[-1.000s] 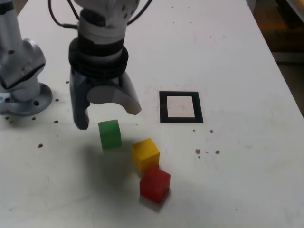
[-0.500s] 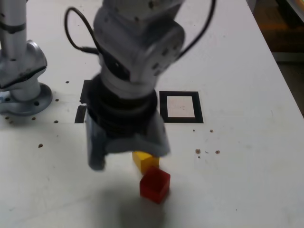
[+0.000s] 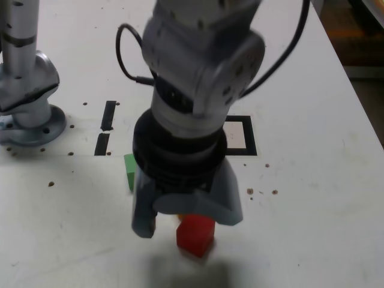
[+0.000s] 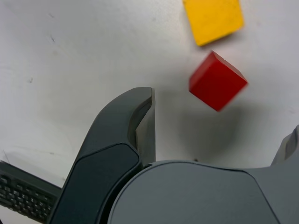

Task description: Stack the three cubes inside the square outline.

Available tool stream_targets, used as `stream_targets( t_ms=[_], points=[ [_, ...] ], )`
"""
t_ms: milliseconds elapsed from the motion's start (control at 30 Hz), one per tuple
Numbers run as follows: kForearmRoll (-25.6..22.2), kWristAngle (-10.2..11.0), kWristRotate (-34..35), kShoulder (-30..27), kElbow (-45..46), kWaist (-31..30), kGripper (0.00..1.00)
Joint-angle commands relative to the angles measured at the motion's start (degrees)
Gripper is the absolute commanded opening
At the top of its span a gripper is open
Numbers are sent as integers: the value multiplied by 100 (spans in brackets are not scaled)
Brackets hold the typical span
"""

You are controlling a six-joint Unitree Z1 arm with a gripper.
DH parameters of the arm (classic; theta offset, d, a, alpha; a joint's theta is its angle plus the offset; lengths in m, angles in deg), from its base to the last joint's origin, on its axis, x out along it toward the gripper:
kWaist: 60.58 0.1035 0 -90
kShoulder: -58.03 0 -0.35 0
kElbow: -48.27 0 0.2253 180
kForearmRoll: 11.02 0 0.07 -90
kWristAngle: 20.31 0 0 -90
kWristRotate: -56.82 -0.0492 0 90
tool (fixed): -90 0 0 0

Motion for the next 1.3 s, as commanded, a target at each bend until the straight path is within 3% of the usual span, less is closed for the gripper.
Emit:
stream_targets(
  t_ms=[0,267,467,867,1100,1267],
  points=[
    [247,-67,-134,-11,218,64,98],
    [1118,-65,-1033,6,984,268,96],
    [1259,105,-1713,-11,1088,316,94],
    [1786,66,-2130,0,1560,449,83],
    [2232,-45,-2127,-49,2042,551,66],
    [2262,-11,-2108,-142,1987,566,44]
  ],
)
